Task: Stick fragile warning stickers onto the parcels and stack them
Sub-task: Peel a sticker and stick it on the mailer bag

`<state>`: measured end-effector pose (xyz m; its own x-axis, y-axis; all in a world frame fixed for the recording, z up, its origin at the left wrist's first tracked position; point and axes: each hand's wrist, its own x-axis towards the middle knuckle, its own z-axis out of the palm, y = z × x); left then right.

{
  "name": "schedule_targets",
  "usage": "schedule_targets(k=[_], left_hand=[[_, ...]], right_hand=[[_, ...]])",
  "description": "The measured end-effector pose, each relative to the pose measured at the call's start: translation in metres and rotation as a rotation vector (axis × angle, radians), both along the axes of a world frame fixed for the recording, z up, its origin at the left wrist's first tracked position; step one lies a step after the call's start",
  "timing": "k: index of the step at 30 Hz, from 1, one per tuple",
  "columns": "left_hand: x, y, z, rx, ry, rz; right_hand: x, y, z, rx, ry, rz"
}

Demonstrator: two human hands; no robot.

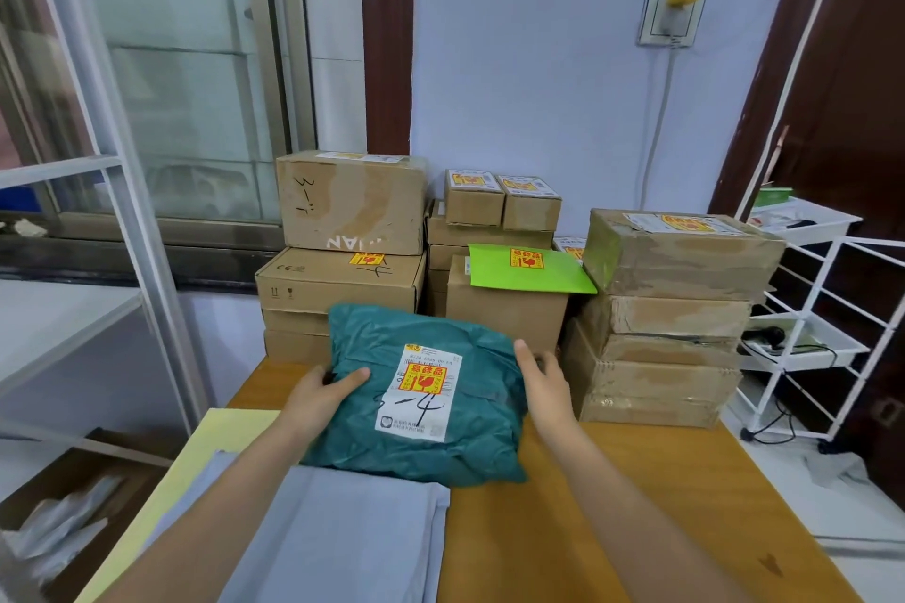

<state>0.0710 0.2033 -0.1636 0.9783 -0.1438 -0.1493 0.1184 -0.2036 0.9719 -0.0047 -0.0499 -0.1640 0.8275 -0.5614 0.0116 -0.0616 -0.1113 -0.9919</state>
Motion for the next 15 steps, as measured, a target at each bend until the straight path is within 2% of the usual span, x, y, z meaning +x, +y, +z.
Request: schedule_targets(k=[3, 8, 15], left_hand=[[0.0, -0.001, -0.005, -0.029, 0.077, 0.002], [0.005, 0.008, -0.011, -0.075, 0.23, -0.053], [-0.008, 0.002, -0.009, -0.164, 0.255, -0.118]], right_hand=[[-0.007, 0.005, -0.014, 0.162, -0.027, 0.108], [-0.007, 0.016, -0.023, 0.386, 0.067, 0.199], [-0.013, 0.022, -0.026, 0.593, 0.152, 0.325]])
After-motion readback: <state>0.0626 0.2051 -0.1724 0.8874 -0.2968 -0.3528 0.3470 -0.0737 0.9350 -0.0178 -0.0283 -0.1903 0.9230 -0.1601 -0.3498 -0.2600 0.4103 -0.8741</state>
